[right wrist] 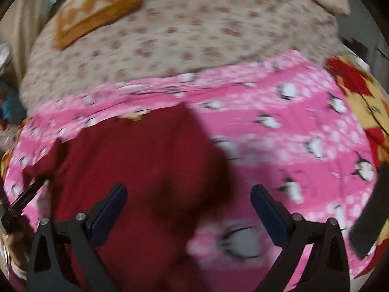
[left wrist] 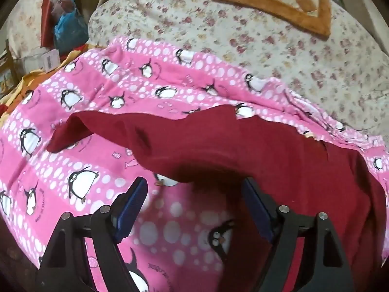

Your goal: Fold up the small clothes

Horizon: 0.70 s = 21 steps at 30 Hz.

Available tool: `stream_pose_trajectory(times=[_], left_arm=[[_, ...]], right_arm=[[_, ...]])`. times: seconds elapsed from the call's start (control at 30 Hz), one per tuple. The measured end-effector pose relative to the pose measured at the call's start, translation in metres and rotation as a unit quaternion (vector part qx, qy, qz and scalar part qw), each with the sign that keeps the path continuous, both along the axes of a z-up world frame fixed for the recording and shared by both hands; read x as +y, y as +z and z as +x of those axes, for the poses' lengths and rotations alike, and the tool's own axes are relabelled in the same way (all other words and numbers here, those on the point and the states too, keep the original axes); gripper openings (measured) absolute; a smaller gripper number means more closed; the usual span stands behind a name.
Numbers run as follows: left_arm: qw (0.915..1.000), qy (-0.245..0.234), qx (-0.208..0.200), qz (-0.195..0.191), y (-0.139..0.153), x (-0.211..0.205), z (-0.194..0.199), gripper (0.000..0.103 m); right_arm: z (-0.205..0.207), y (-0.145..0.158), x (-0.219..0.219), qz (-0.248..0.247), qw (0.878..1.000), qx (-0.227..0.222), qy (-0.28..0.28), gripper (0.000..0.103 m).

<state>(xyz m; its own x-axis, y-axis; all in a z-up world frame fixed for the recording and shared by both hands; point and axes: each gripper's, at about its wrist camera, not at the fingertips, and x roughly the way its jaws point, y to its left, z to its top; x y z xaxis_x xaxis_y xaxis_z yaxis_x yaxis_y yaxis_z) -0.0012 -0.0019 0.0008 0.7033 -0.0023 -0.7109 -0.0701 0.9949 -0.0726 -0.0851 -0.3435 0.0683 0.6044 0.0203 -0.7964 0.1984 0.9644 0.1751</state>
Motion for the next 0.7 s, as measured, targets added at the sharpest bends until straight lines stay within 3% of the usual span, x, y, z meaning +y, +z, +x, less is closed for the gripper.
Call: stream_pose_trajectory(times=[0.1, 0.27, 0.57, 0.7], left_arm=[[0.9999, -0.012, 0.002, 0.011, -0.001, -0.006, 0.0, 0.062], [0.9998, -0.014, 0.013, -0.001, -0.007, -0.004, 0.005, 0.062], [0.999, 0.0, 0.042, -0.017, -0.008, -0.003, 0.016, 0.062], [0.9988, 0.0, 0.045, -0.018, -0.008, -0.002, 0.016, 0.062]], right_arm=[[0.006, -0.003, 0.038, 0.006, 1.0, 0.0, 0.03, 0.103], [0.022, -0.018, 0.082, 0.019, 0.998, 0.026, 0.055, 0.103], [0.039, -0.028, 0.118, 0.082, 0.995, 0.038, 0.049, 0.103], [0.047, -0.029, 0.124, 0.088, 0.994, 0.031, 0.051, 0.103]])
